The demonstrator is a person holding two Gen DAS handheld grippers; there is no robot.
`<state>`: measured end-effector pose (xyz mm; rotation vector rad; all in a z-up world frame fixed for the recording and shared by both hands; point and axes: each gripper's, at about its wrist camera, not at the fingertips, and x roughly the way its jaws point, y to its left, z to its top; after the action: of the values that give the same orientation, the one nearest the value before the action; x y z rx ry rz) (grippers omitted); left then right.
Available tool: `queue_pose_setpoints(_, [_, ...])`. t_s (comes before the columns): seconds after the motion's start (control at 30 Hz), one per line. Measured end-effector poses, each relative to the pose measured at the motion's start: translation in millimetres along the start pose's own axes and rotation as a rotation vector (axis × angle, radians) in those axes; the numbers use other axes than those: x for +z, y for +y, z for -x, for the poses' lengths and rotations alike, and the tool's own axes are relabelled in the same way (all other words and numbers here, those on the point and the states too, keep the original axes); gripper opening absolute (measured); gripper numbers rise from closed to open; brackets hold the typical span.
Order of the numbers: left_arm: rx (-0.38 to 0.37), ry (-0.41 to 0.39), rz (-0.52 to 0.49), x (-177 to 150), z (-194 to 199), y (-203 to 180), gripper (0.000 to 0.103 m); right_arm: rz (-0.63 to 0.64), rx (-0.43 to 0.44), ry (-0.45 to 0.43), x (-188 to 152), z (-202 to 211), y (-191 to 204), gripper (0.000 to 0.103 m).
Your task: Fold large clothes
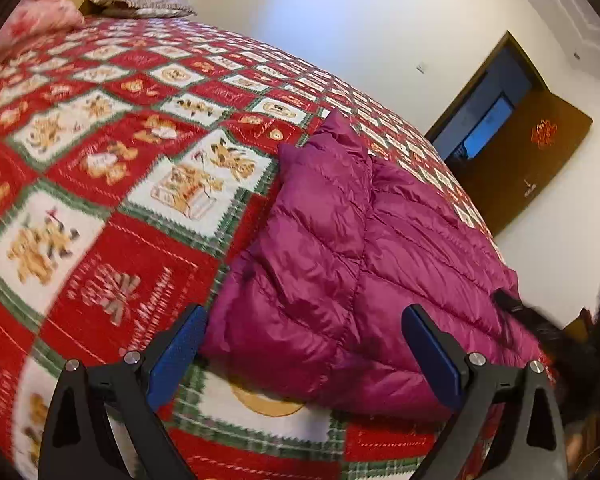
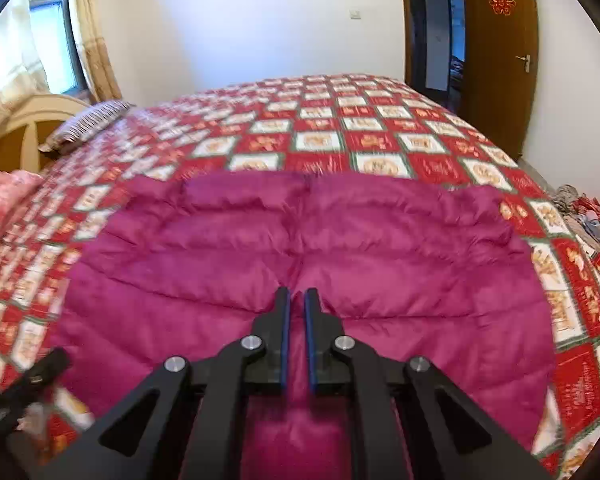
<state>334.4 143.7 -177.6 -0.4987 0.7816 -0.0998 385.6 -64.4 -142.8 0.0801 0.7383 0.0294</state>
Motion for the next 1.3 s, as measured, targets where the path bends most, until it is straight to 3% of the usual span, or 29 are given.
queue_pose_setpoints(0.1, [0.04, -0.002, -0.027, 0.8, -12.6, -9.0, 0.099, -0.027, -0.003, 0.029, -16.1, -20.3, -2.1, 0.009])
queue_pose_setpoints(0.37, [0.164, 0.02, -0.078, 10.9, -30.9, -25.1, 0.099, -0.002, -0.021, 0.016, -23.6, -20.4, 1.9, 0.009])
queue_pose_setpoints(0.43, [0.192, 0.02, -0.085, 10.7, -30.0, -23.9, 0.099, -0.008, -0.012, 0.014, -23.4, -22.1, 1.3, 0.009])
queue_pose_setpoints(0.6, [0.374, -0.021, -0.134, 8.6, -14.2, -26.1, 0.099, -0.012, -0.009, 0.009, -23.5, -24.3, 3.7, 0.009])
queue_pose_setpoints(0.77, [0.42, -0.018, -0.12, 9.6, -8.4, -20.8, 0.099, -0.009, -0.011, 0.005, -23.4, -24.9, 3.4, 0.009])
queue_pose_setpoints(0.87, [0.295, 0.01, -0.047, 8.6, -8.3, -16.0, 0.099, -0.009, -0.01, 0.005, -23.7, -25.1, 2.6, 0.009])
queue_pose_setpoints(0.93, [0.1, 0.041, 0.063, 4.6, -13.2, -10.8, 0.099, -0.007, -0.012, 0.004, -23.9, -25.1, 2.3, 0.009])
queue_pose_setpoints(0.97, [0.041, 0.052, 0.107, 3.3, -17.8, -9.6, 0.099, -0.006, -0.012, 0.004, -23.2, -25.5, 2.1, 0.009])
queue_pose_setpoints(1.13, [-0.067, 0.032, 0.137, 12.3, -37.5, -18.0, 0.099, -0.009, -0.008, 0.005, -22.9, -26.2, 1.9, 0.009])
queue_pose_setpoints(1.23, [-0.206, 0.011, 0.239, 19.4, -48.5, -6.5, 0.099, -0.004, -0.015, 0.014, -22.1, -28.8, 3.4, 0.009])
queue_pose_setpoints(1.3, [-0.25, -0.028, 0.304, 22.6, -51.8, 2.8, 0.099, 0.004, -0.02, 0.016, -22.5, -29.4, 5.9, 0.009])
